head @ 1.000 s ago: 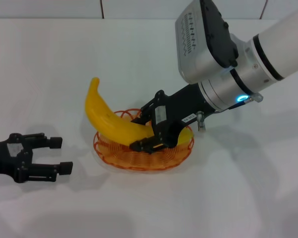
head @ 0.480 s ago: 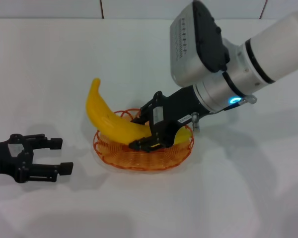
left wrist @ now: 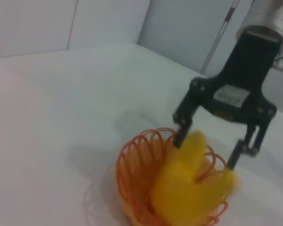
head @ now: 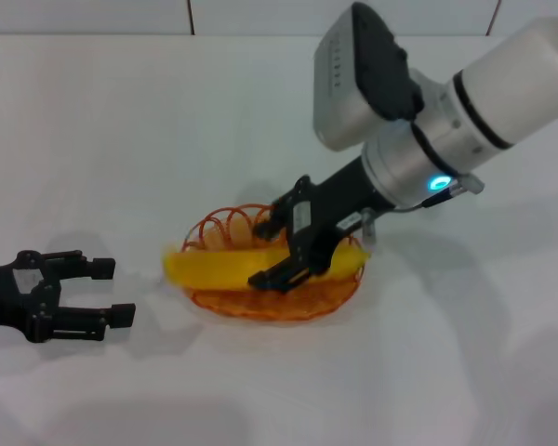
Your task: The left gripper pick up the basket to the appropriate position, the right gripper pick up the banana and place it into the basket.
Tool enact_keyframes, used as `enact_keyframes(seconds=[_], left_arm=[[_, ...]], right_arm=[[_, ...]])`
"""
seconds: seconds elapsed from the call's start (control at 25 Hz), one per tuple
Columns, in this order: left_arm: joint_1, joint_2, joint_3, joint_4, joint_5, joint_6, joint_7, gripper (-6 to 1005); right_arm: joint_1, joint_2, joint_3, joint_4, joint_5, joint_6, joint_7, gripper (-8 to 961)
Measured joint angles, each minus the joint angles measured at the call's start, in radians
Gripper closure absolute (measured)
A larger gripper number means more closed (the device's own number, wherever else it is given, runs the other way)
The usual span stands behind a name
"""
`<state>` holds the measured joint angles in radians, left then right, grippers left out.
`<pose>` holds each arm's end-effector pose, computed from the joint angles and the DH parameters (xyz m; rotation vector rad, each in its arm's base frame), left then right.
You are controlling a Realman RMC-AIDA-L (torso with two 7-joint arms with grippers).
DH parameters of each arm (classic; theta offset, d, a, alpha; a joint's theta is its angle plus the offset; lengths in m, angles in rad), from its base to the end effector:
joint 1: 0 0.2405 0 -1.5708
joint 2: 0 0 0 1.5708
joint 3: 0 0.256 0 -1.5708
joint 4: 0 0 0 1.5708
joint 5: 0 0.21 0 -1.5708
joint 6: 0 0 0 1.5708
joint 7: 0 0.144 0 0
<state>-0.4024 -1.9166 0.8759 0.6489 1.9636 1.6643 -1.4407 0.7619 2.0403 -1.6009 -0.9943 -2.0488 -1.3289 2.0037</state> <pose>-0.3134 0.2882 0.0389 -2.8570 -0.7579 -0.4994 0.1290 0.3527 -0.0752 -3.1277 0.2564 -0.1444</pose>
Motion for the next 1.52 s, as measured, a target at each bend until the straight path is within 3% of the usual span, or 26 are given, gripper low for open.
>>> enact_keyframes(seconds=[0.04, 0.16, 0.44, 0.64, 0.76, 0.88, 1.0, 1.24, 1.36, 1.52], left_arm=[[0.003, 0.0, 0.0, 0.001, 0.0, 0.0, 0.002, 121], [0.012, 0.003, -0.001, 0.002, 0.0, 0.0, 0.011, 121], [0.018, 0.004, -0.003, 0.005, 0.0, 0.0, 0.028, 121], [0.019, 0.002, -0.003, 0.005, 0.0, 0.0, 0.041, 120], [0.019, 0.001, -0.003, 0.005, 0.0, 0.0, 0.049, 120], [0.02, 0.001, -0.003, 0.005, -0.002, 0.0, 0.05, 120], [0.019, 0.001, -0.003, 0.005, -0.002, 0.0, 0.052, 120], [0.019, -0.003, -0.003, 0.004, -0.002, -0.001, 0.144, 120], [0.036, -0.023, -0.016, 0.0, -0.009, -0.021, 0.28, 120], [0.057, -0.076, -0.088, -0.002, -0.006, -0.097, 0.434, 120]], right_arm=[[-0.004, -0.001, 0.017, -0.007, -0.003, -0.006, 0.0, 454], [-0.035, -0.002, 0.102, -0.05, -0.02, -0.05, -0.005, 218], [-0.217, -0.003, 0.374, -0.238, -0.037, -0.214, -0.113, 213], [-0.327, -0.002, 0.621, -0.24, 0.085, -0.376, -0.33, 213], [-0.393, 0.0, 0.729, -0.175, 0.133, -0.435, -0.529, 213], [-0.417, 0.0, 0.778, -0.019, 0.149, -0.426, -0.74, 212], [-0.415, -0.003, 0.803, 0.15, 0.133, -0.375, -0.907, 212], [-0.413, -0.003, 0.809, 0.356, 0.062, -0.321, -1.124, 212], [-0.412, -0.003, 0.818, 0.399, 0.061, -0.319, -1.146, 212], [-0.411, -0.003, 0.846, 0.44, 0.064, -0.309, -1.161, 213]])
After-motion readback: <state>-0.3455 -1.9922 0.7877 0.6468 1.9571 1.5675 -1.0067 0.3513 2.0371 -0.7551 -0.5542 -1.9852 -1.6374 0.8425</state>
